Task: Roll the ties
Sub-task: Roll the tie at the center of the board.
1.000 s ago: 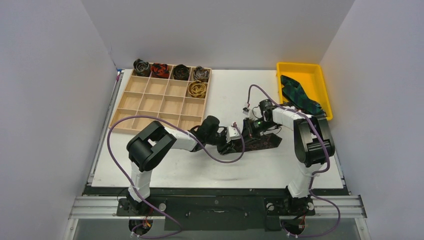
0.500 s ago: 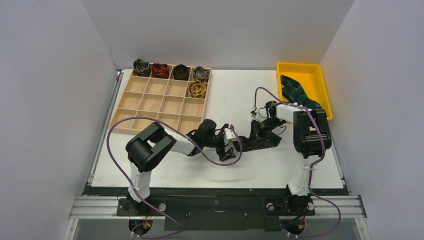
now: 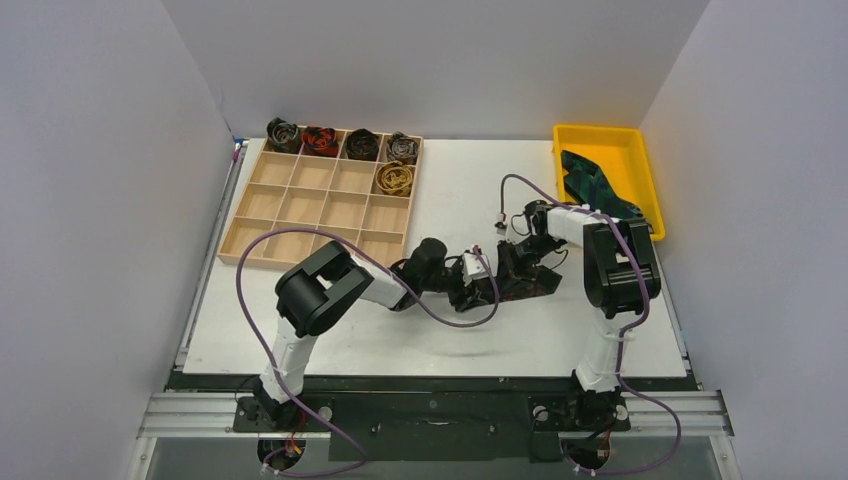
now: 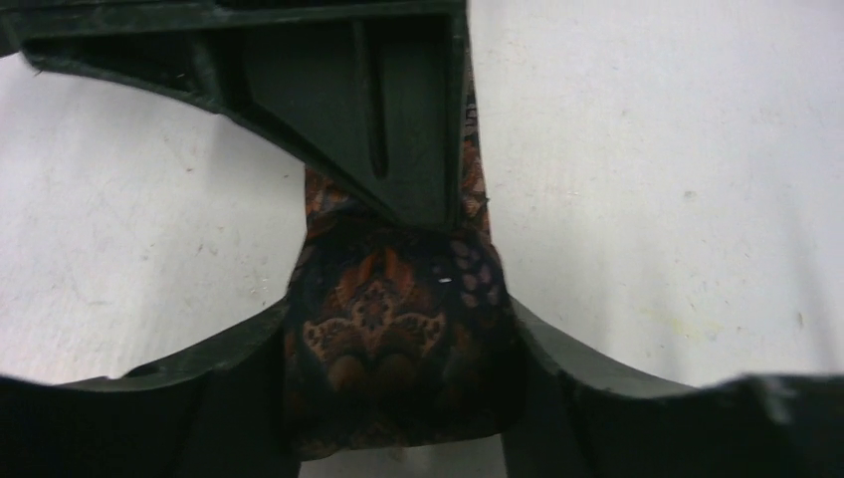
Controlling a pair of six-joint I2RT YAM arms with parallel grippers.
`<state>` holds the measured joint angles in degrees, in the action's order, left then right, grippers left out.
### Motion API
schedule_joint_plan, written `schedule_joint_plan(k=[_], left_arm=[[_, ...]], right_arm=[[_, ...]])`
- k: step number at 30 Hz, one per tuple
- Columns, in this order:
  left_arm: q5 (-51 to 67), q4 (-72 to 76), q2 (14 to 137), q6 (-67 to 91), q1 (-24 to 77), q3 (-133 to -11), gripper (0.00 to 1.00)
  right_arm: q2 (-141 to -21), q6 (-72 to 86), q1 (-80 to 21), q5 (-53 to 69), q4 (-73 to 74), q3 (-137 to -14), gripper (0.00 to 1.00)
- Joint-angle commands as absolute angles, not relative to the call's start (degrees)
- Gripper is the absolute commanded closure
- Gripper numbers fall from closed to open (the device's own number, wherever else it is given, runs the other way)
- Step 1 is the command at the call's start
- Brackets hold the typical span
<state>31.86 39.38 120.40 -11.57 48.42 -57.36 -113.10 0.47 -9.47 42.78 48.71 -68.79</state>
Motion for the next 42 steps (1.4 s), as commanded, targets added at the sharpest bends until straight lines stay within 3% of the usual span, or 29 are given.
schedule_joint_plan(k=[1,6,7,8,9,10,12,14,19,26,30,31,32,34,37,39,42], left_arm=[[31.97,38.33,120.9,-12.18,49.13,-57.87,0.54],[31.55,33.55,117.75,-14.8,48.97,-54.34,0.76],[31.38,31.44,117.32,-15.22,48.92,-53.4,0.8],[31.25,29.39,116.47,-15.76,48.77,-52.89,0.83],[30.77,28.54,116.11,-15.97,48.69,-51.83,0.84],[30.5,27.04,115.73,-16.34,48.69,-51.4,0.85],[29.75,24.38,115.67,-16.19,48.81,-51.06,0.85],[29.22,22.48,116.19,-15.57,49.0,-51.91,0.86],[28.78,21.12,116.98,-15.17,49.2,-53.75,0.85],[28.69,19.72,117.34,-15.77,49.22,-55.0,0.85],[29.13,19.45,117.09,-16.36,49.21,-54.9,0.84],[29.25,19.47,116.97,-16.55,49.17,-54.91,0.83],[29.37,19.45,116.87,-16.62,49.14,-54.91,0.82],[29.51,20.08,116.72,-16.27,49.09,-54.84,0.72],[30.42,23.25,115.82,-13.16,48.54,-55.47,0.41],[30.84,27.03,114.9,-11.07,48.26,-55.76,0.29],[32.08,30.58,114.21,-9.63,48.22,-56.89,0.21]], right_arm=[[-115.49,-2.71,-12.2,32.99,44.24,-66.84,1.0],[-114.07,-0.91,-11.91,37.73,43.66,-66.6,1.0],[-112.91,-1.02,-10.91,39.71,44.38,-66.62,0.97],[-111.13,-1.55,-10.2,40.86,44.95,-66.62,0.88],[-110.06,-1.87,-8.7,43.33,46.0,-66.51,0.82],[-107.39,-2.27,-8.0,45.11,46.42,-66.52,0.68],[-103.3,-3.03,-7.13,46.9,47.81,-66.53,0.54],[-100.29,-3.17,-7.58,49.02,48.78,-66.53,0.47],[-99.14,-2.31,-11.22,51.11,50.19,-67.49,0.46],[-105.5,-3.73,-13.84,45.04,50.24,-69.55,0.57],[-108.05,-4.56,-12.45,40.56,50.27,-70.89,0.85],[-108.49,-4.74,-12.25,39.23,50.23,-71.08,0.98],[-108.74,-4.79,-11.81,38.69,50.33,-71.45,1.0],[-109.41,-5.02,-10.96,37.54,50.58,-71.75,1.0],[-111.39,-5.7,-9.6,36.56,51.42,-71.96,1.0],[-113.11,-5.94,-8.0,35.61,51.72,-71.88,1.0],[-115.38,-6.08,-6.17,33.82,51.69,-72.13,1.0]])
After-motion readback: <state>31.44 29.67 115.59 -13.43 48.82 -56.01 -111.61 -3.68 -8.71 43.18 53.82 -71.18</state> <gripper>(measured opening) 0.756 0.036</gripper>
